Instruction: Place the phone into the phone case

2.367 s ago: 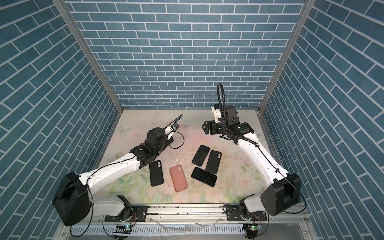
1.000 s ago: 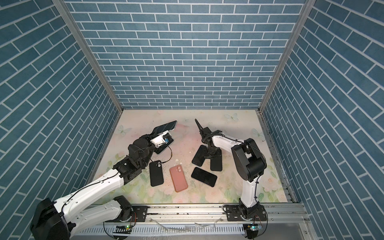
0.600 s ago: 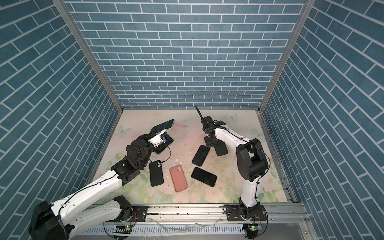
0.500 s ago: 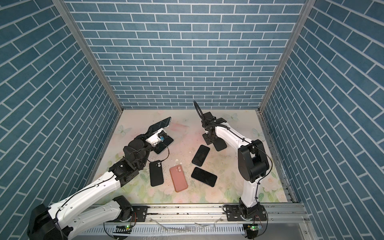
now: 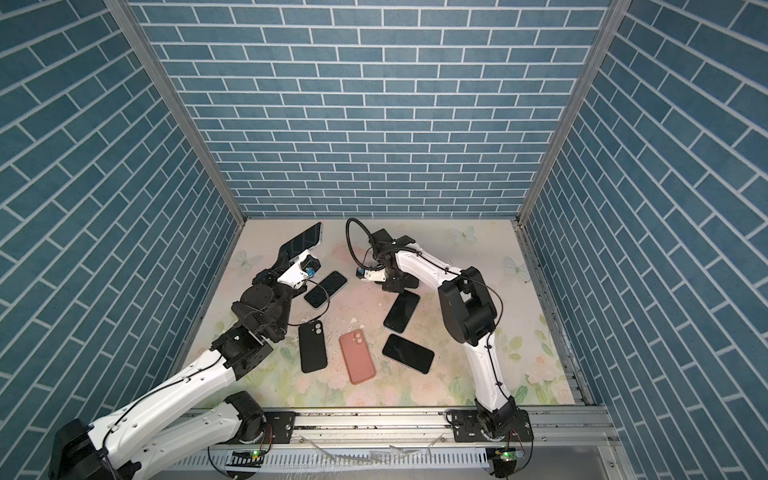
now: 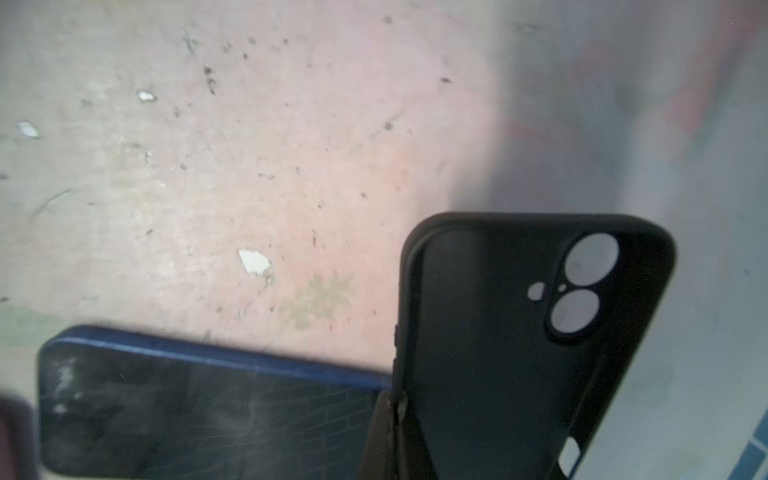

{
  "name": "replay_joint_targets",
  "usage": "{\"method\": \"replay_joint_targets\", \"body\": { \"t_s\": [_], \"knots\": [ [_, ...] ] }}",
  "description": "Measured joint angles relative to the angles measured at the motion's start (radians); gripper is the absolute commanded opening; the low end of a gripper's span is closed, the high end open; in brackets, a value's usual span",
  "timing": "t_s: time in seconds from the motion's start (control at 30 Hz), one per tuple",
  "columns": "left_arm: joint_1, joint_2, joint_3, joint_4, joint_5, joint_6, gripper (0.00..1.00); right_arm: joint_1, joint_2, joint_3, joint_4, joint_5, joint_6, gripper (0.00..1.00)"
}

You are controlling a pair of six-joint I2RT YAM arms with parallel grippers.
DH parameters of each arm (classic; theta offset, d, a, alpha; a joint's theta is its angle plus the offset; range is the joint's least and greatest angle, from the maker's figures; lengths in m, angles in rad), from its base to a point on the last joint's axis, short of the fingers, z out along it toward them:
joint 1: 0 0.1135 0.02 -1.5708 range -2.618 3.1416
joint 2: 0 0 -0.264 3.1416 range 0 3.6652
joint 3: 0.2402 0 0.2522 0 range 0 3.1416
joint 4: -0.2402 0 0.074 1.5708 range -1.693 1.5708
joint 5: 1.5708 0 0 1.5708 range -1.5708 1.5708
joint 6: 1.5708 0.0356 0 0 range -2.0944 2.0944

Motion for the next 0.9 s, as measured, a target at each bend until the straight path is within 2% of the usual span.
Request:
{"method": "replay_joint_targets", "body": {
  "t_s": [0.17,0.57,0.67,0.7,0.77,0.9],
  "knots": [
    [0.003,0.000,-0.001,0.014,-0.004,0.008,0.00,0.043,0.095,0.076,-0.021,0.014,-0.112,0.00],
    [0.013,0.000,-0.016,0.029,-0.003,0.008,0.00,0.111,0.108,0.086,0.002,0.031,-0.230,0.00],
    [0.013,-0.001,-0.016,0.031,-0.003,0.008,0.00,0.113,0.108,0.086,0.005,0.037,-0.231,0.09],
    [0.013,-0.001,-0.016,0.032,-0.003,0.008,0.00,0.113,0.108,0.086,0.007,0.038,-0.231,0.16],
    [0.013,-0.001,-0.016,0.032,-0.003,0.008,0.00,0.113,0.107,0.086,0.016,0.041,-0.231,0.24],
    [0.014,-0.001,-0.016,0.032,-0.003,0.008,0.00,0.113,0.086,0.059,0.051,0.039,-0.221,0.35]
  ]
}}
